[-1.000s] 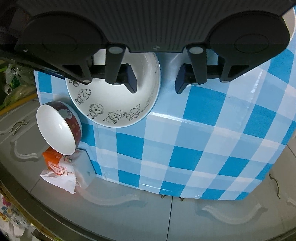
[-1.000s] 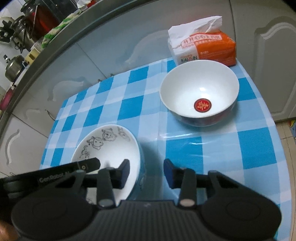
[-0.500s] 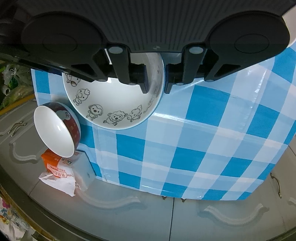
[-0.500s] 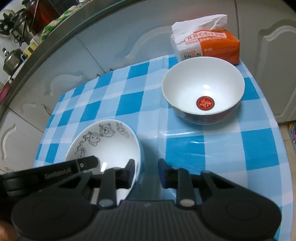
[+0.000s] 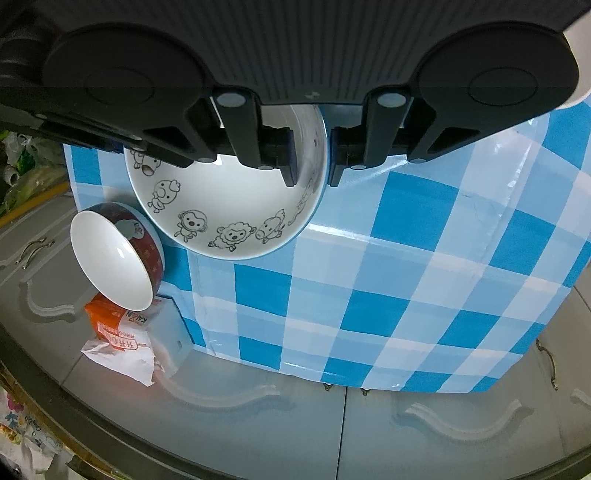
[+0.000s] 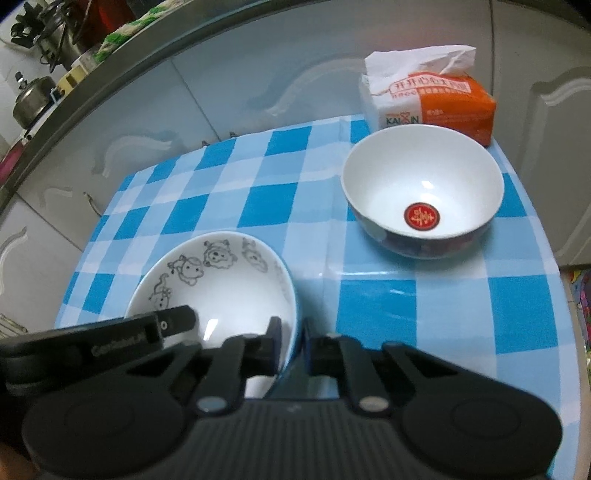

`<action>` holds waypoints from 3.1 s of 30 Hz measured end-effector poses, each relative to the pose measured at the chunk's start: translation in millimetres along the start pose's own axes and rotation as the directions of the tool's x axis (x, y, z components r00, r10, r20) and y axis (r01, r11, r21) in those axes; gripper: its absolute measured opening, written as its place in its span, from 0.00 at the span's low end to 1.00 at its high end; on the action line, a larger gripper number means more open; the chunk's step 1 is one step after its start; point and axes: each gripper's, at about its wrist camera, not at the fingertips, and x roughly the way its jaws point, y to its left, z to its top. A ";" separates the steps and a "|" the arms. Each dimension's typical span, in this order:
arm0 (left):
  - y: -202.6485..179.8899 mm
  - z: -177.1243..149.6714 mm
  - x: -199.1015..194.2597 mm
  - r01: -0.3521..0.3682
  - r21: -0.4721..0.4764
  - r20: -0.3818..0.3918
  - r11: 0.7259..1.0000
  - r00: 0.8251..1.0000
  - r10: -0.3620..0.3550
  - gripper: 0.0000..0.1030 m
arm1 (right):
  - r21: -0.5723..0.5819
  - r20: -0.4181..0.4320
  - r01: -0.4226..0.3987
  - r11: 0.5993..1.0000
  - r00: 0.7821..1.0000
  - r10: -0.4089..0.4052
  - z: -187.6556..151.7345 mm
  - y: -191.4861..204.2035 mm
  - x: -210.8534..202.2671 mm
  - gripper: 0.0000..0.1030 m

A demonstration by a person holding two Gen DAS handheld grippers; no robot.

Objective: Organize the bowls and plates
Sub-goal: 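Close the left gripper on the rim of the cartoon bowl, then carry the cartoon bowl with the left gripper onto the plain white bowl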

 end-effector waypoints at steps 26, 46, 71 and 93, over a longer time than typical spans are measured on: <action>-5.9 -2.8 -41.8 0.035 -0.029 0.071 0.999 0.997 -0.033 0.11 | -0.036 0.069 -0.016 0.999 0.997 0.018 0.0 5.3 -38.9 0.08; 28.0 -11.1 -110.4 0.032 -0.143 0.149 0.989 0.989 -0.010 0.08 | -0.118 0.104 -0.130 0.984 0.984 0.143 10.1 44.9 -80.9 0.08; 107.8 -61.0 -108.6 -0.112 -0.347 0.035 0.931 0.991 0.132 0.09 | -0.257 -0.149 -0.288 0.923 0.955 0.257 -34.5 133.4 -37.2 0.09; 114.4 -69.2 -100.0 -0.108 -0.286 0.005 0.952 0.993 0.114 0.17 | -0.255 -0.151 -0.250 0.934 0.965 0.216 -48.7 137.6 -25.9 0.11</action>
